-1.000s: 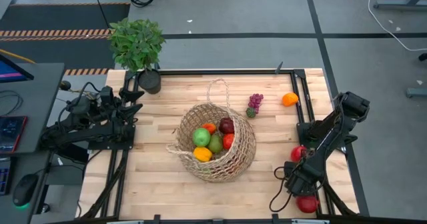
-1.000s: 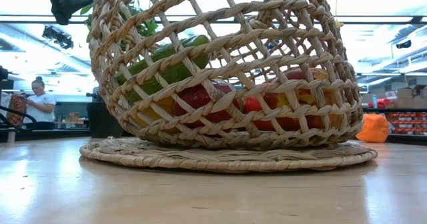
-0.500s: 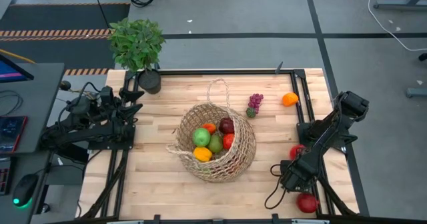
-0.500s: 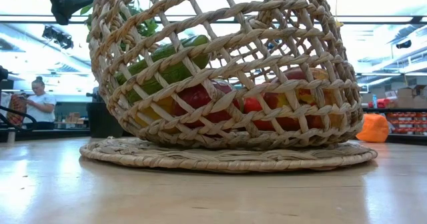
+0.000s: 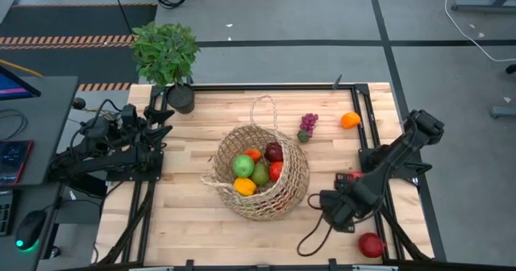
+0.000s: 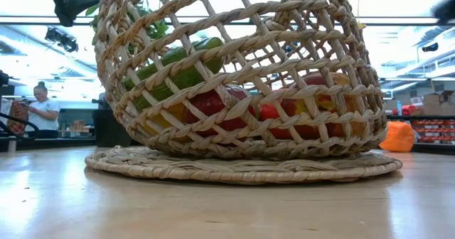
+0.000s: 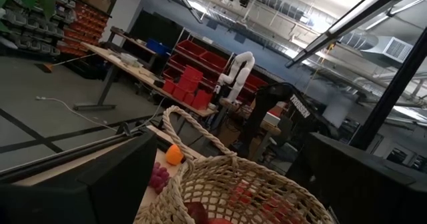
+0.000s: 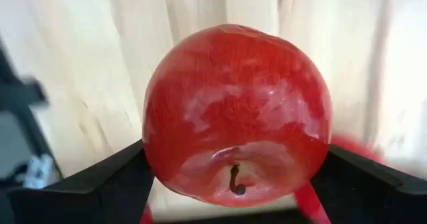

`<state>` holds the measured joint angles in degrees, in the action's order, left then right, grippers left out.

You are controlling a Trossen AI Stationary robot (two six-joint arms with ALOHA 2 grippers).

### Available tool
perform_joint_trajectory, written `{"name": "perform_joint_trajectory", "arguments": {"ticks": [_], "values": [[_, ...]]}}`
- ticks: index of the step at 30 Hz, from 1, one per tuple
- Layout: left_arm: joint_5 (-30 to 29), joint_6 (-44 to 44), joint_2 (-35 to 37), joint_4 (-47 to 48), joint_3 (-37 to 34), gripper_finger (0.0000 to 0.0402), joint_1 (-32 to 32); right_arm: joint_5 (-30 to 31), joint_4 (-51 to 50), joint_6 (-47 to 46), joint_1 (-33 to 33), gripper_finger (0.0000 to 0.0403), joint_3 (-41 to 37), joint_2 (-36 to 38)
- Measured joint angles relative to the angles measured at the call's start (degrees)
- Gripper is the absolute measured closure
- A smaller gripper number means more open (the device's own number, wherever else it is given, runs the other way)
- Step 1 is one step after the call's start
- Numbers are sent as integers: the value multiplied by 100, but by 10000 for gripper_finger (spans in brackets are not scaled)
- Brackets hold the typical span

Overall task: Build produce basket
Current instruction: Put the bottom red apple into the brown basket

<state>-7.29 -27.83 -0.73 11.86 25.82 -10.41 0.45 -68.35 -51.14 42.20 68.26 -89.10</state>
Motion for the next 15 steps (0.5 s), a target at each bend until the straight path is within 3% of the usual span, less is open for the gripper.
{"name": "perform_joint_trajectory", "arguments": {"ticks": [8, 15], "values": [[2, 1, 0, 0, 0, 12, -2, 671, -350, 976, -668, 43, 1814, 7], [2, 0, 0, 2, 0, 12, -2, 1040, 1007, 2344, -1009, 43, 3379, 9]]}}
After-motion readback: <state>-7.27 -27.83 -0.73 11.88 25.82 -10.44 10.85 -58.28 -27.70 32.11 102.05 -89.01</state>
